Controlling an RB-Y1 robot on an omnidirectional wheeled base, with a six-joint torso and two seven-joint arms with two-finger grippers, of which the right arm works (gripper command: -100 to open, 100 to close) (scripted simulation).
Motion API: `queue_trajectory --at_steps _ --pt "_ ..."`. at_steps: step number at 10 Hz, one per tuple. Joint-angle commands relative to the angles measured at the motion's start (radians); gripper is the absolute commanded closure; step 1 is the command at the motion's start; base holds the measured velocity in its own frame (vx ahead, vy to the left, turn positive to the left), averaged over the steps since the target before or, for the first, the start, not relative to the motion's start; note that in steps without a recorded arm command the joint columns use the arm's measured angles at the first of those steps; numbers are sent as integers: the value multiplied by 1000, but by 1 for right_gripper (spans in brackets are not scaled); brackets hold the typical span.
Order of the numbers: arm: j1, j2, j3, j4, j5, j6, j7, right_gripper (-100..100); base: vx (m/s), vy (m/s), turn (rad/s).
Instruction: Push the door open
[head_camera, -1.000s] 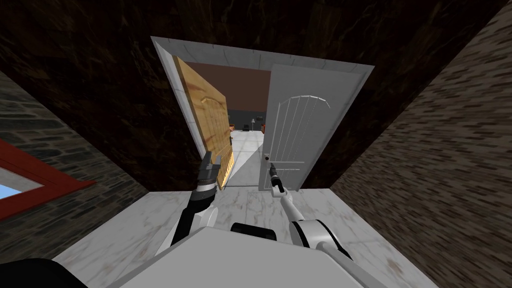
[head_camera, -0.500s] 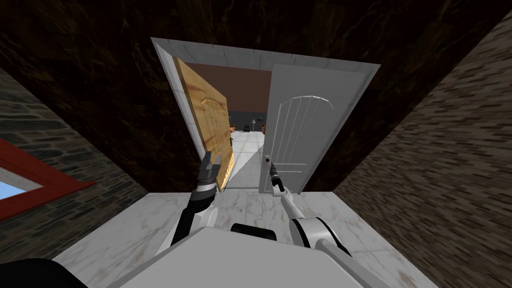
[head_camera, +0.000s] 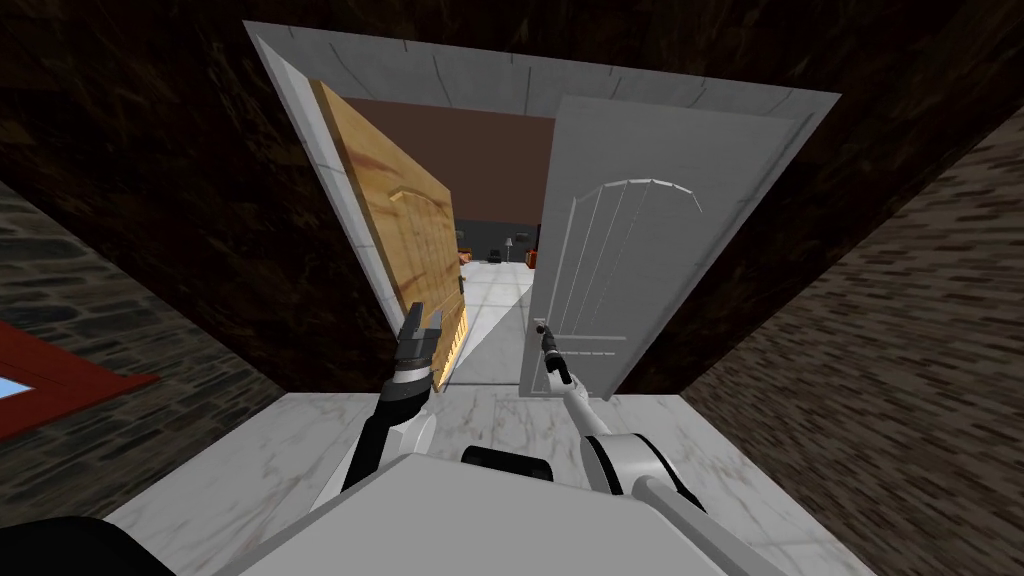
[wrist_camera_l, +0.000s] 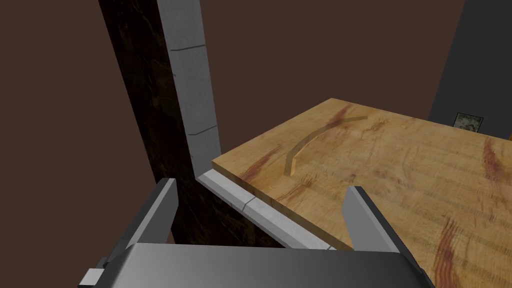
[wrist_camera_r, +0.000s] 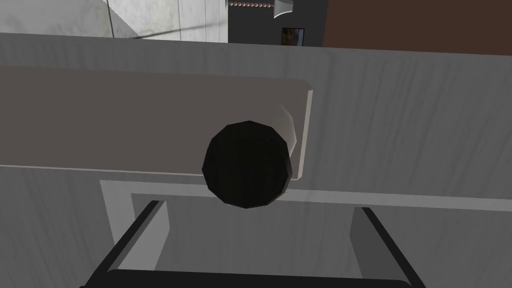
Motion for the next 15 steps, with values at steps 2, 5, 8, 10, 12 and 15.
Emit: queue_trajectory --at_steps 2,5,8,10,12,15 --pt "2 15 -4 0 -1 -1 1 -100 195 20 22" --pt "2 11 -3 -2 -1 0 2 100 18 1 4" --pt "2 11 -3 -2 -1 0 2 100 -4 -1 3" --pt "-2 -4 -15 -4 -6 0 5 100 56 28 -11" --pt "0 -14 -26 -3 -11 0 8 100 161 86 -50" --pt "3 -32 -48 -2 -20 0 15 100 169 82 -21"
